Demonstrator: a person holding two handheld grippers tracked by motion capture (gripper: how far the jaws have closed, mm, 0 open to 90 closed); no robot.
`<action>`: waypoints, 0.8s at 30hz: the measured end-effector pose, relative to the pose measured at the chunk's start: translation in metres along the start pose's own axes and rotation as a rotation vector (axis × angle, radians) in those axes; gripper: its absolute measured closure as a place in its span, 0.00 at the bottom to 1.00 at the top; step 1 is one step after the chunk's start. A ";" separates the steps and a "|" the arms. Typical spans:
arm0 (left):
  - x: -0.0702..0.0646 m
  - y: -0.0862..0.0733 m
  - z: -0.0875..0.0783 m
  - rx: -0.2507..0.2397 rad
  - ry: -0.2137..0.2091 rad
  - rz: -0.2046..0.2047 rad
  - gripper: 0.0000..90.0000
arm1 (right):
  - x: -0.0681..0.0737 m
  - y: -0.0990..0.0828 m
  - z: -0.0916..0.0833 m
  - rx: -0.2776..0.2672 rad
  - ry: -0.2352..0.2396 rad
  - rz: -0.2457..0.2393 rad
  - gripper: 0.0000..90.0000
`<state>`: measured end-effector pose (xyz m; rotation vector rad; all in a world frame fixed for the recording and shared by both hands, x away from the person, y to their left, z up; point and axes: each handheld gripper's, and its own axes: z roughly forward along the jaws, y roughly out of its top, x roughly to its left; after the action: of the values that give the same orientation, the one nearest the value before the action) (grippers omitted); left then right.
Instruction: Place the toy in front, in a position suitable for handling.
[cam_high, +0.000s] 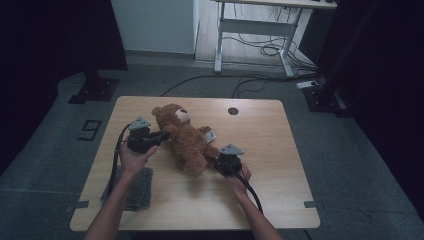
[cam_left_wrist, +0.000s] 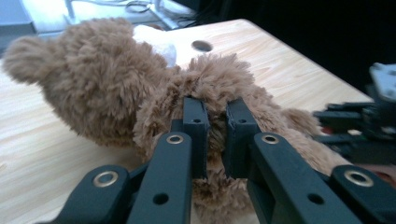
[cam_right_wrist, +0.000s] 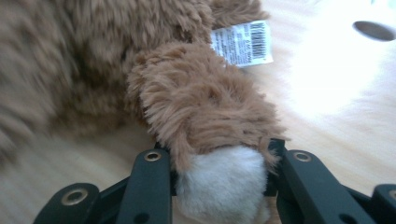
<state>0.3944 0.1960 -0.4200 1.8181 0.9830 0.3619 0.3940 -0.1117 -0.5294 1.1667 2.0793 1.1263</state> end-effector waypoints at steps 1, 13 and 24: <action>-0.003 0.001 -0.002 -0.006 -0.008 0.007 0.90 | -0.004 0.002 -0.002 -0.004 -0.004 0.005 0.74; -0.035 0.001 -0.019 -0.051 -0.081 0.033 0.90 | -0.050 0.029 -0.023 -0.087 0.043 0.127 0.73; -0.042 -0.010 -0.007 -0.043 -0.109 0.026 0.90 | -0.070 0.037 -0.021 -0.092 0.036 0.134 0.73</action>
<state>0.3589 0.1704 -0.4175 1.7934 0.8708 0.2951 0.4309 -0.1702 -0.4853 1.2647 1.9775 1.2998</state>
